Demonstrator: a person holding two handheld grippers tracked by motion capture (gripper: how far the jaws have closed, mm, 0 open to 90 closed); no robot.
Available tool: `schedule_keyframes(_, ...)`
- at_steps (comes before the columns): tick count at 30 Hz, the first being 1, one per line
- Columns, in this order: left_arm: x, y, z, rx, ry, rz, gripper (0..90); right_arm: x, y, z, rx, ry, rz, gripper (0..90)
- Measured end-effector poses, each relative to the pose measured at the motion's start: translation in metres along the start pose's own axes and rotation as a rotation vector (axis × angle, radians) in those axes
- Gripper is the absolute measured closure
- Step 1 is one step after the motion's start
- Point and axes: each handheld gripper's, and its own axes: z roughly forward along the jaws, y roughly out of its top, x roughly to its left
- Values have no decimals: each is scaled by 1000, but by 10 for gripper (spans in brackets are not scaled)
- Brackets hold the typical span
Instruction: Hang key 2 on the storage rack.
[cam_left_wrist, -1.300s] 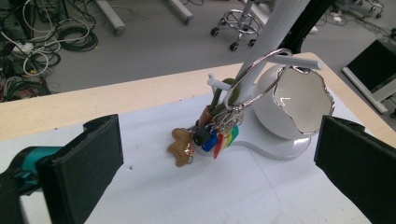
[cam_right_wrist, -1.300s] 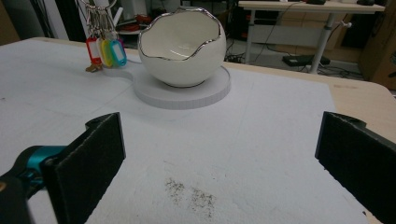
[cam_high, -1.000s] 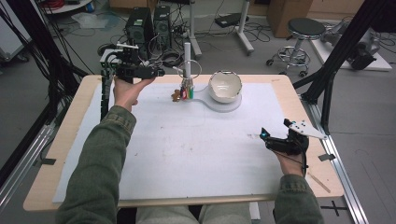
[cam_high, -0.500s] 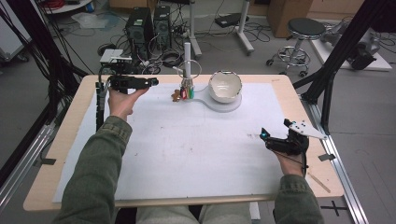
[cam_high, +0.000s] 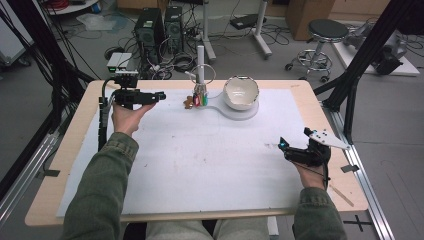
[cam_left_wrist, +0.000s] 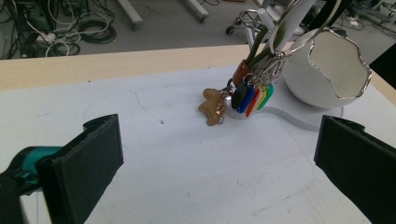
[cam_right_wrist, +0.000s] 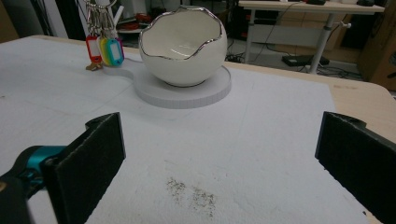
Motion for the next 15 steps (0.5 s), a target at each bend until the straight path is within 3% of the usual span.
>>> schedule_keyframes(10,8,-21,-11,-33,32,3,17,0,0,-1,1,1,2,7)
schedule_keyframes(15,13,-34,-18,-51,67,25,16,0,0,-1,1,-1,-3,6)
